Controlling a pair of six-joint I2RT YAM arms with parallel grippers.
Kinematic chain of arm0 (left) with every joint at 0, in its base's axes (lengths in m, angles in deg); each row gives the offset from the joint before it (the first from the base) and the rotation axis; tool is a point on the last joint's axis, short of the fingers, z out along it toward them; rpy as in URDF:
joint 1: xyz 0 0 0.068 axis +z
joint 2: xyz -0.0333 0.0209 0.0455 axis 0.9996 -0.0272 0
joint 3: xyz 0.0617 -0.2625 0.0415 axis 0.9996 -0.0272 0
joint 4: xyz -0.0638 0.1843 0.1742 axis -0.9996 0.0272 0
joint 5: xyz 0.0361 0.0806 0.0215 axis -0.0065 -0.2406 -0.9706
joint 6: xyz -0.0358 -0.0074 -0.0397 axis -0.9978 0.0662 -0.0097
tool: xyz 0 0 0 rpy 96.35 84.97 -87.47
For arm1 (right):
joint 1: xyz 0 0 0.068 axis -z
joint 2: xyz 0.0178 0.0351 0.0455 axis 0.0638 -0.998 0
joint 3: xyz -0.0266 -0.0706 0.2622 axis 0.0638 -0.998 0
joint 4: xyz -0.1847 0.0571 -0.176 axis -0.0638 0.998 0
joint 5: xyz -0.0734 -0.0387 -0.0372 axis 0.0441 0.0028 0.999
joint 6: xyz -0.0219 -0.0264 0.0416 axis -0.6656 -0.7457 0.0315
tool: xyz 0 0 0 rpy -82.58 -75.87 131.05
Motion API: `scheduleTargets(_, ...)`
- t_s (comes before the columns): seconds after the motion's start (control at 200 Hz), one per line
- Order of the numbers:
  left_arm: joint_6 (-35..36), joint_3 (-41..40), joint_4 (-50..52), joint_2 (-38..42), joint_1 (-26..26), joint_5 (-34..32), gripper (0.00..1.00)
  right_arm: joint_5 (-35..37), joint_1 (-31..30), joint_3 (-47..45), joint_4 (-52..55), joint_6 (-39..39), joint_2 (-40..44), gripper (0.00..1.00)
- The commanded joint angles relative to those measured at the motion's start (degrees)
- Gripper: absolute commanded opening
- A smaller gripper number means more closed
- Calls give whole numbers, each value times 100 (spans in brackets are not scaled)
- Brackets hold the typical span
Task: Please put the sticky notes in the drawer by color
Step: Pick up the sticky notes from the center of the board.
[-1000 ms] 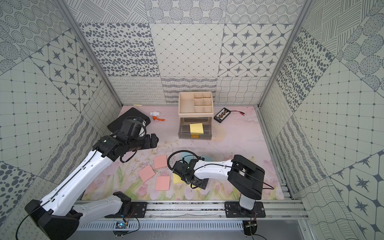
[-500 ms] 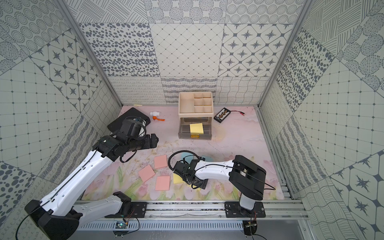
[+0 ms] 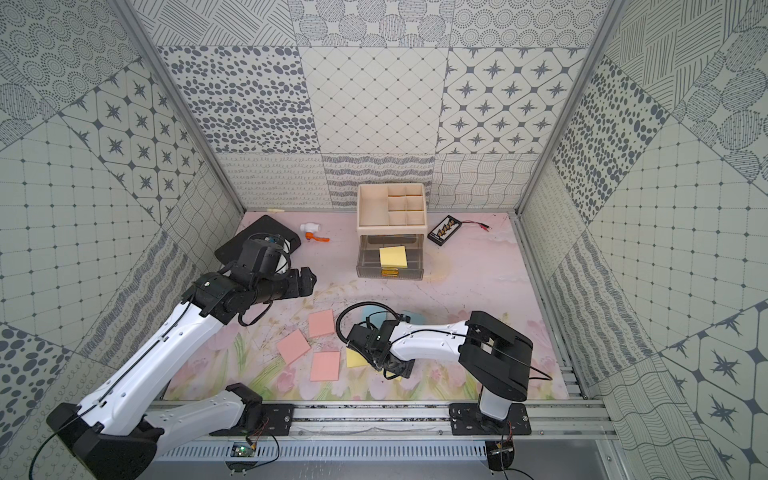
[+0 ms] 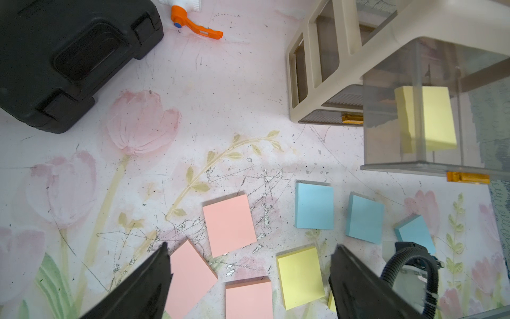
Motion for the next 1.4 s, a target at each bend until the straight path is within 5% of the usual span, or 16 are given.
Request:
scheduleTargets(0.0, -58, -7, -74, 37, 23, -53, 93, 27, -52, -29, 110, -12, 100, 79)
scheduleTargets(0.395, -67, -33, -129, 3, 19, -54, 93, 452, -146, 906, 1418, -339, 860, 79)
scheduleTargets(0.72, -92, 59, -158, -116, 23, 23, 93, 994, 84, 3336, 2868, -1657, 1183, 79)
scheduleTargets(1.046, -196, 142, -121, -131, 23, 36, 93, 1002, 1202, 5401, 2947, -3720, 655, 79)
scheduleTargets(1.396, -235, 160, -149, -294, 25, -49, 92, 568, 2450, 6147, 2056, -4952, -130, 79)
